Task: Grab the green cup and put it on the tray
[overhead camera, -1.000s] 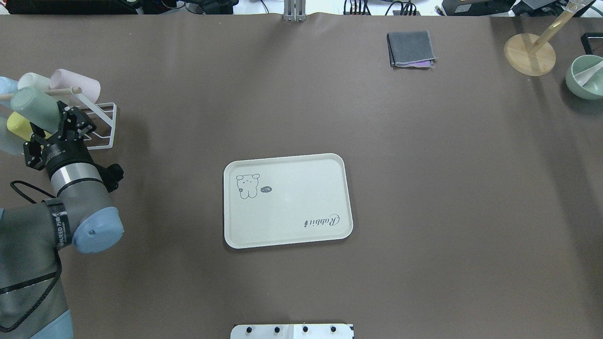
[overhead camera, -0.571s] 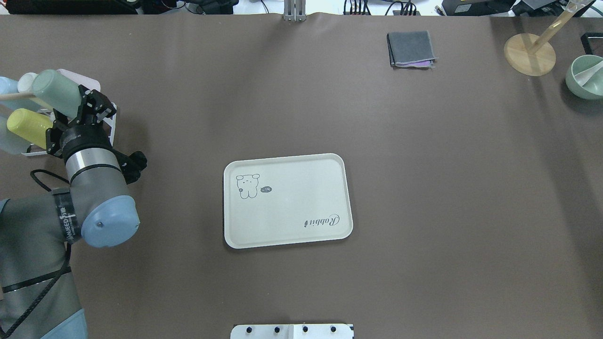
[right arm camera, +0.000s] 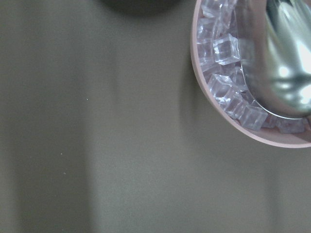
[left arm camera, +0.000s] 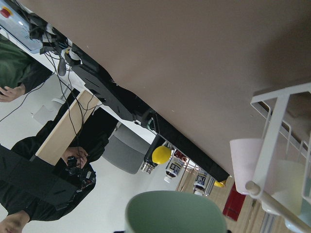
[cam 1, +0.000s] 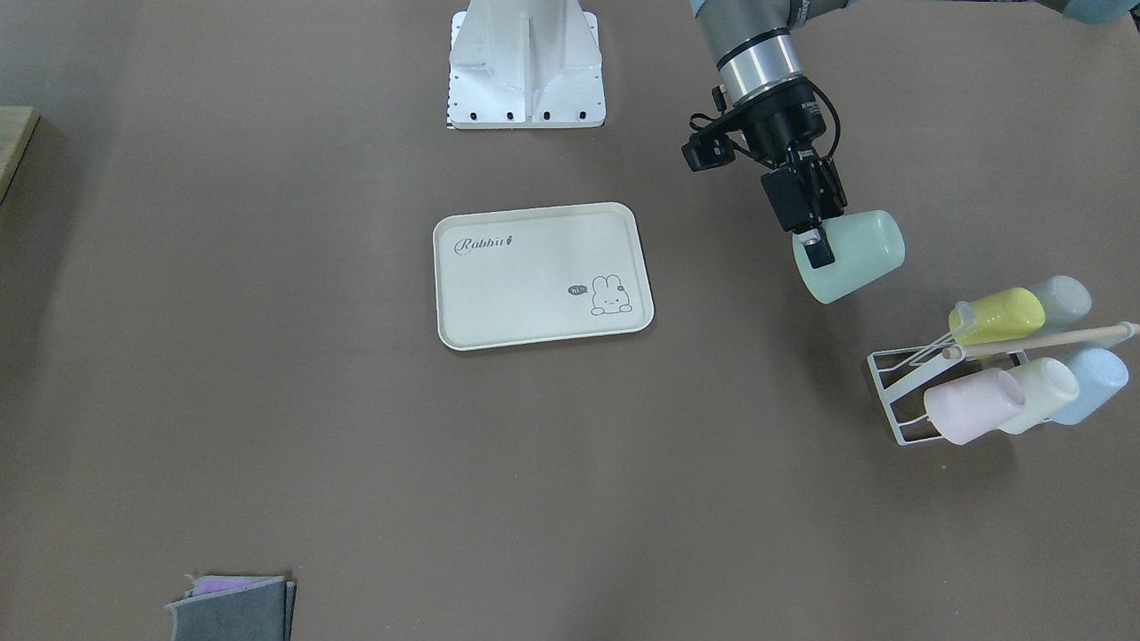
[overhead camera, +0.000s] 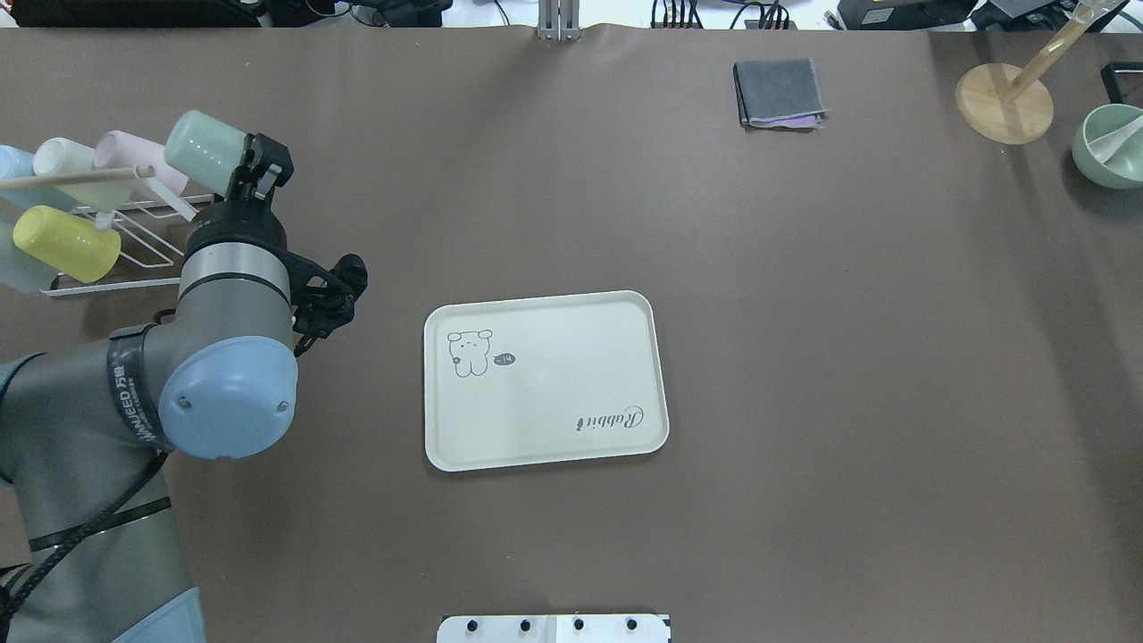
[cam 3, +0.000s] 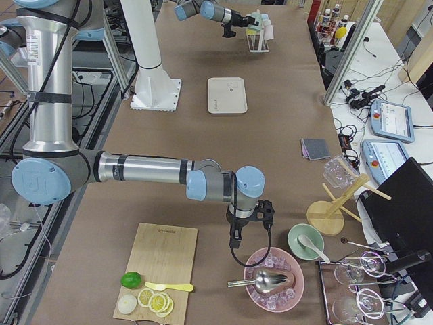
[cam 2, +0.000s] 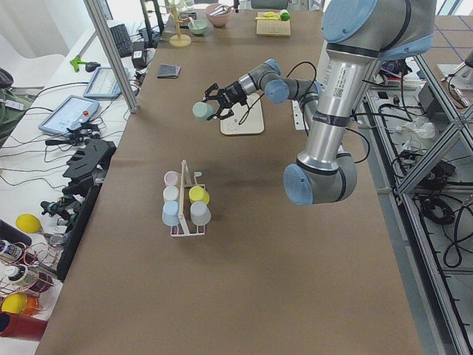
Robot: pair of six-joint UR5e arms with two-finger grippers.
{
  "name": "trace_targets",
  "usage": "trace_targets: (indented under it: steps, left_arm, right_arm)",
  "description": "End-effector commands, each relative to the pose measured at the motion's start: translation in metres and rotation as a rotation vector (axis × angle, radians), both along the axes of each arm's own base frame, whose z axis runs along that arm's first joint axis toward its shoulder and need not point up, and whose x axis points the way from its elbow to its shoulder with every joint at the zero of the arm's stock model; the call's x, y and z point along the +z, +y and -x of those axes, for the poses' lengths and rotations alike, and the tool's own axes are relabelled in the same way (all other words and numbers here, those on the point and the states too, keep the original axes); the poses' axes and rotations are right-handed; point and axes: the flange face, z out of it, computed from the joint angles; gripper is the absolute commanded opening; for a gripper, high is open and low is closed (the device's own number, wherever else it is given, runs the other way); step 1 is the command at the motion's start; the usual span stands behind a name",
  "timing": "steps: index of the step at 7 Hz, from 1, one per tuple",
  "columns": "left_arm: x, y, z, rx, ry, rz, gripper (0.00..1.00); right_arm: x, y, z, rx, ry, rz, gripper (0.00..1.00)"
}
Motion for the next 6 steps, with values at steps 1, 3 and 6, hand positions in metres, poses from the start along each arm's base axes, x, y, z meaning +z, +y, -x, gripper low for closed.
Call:
trace_targets:
  steps: [1, 3, 6]
  left_arm:
    - [-0.01, -0.001, -0.016, 0.039, 0.115, -0.018, 0.51]
    - [-0.01, -0.004, -0.048, 0.108, 0.361, -0.098, 0.5]
    - [-0.021, 0.013, -0.07, 0.319, 0.709, -0.013, 0.49]
  right_arm:
    - [0.001, 0.0, 0.0, 0.0, 0.0, 0.002, 1.0]
    - [-0.001, 0.0, 0.001, 0.001, -0.011, -0.001, 1.0]
    - [-0.007, -0.004, 0.003, -0.012, -0.024, -0.013, 1.0]
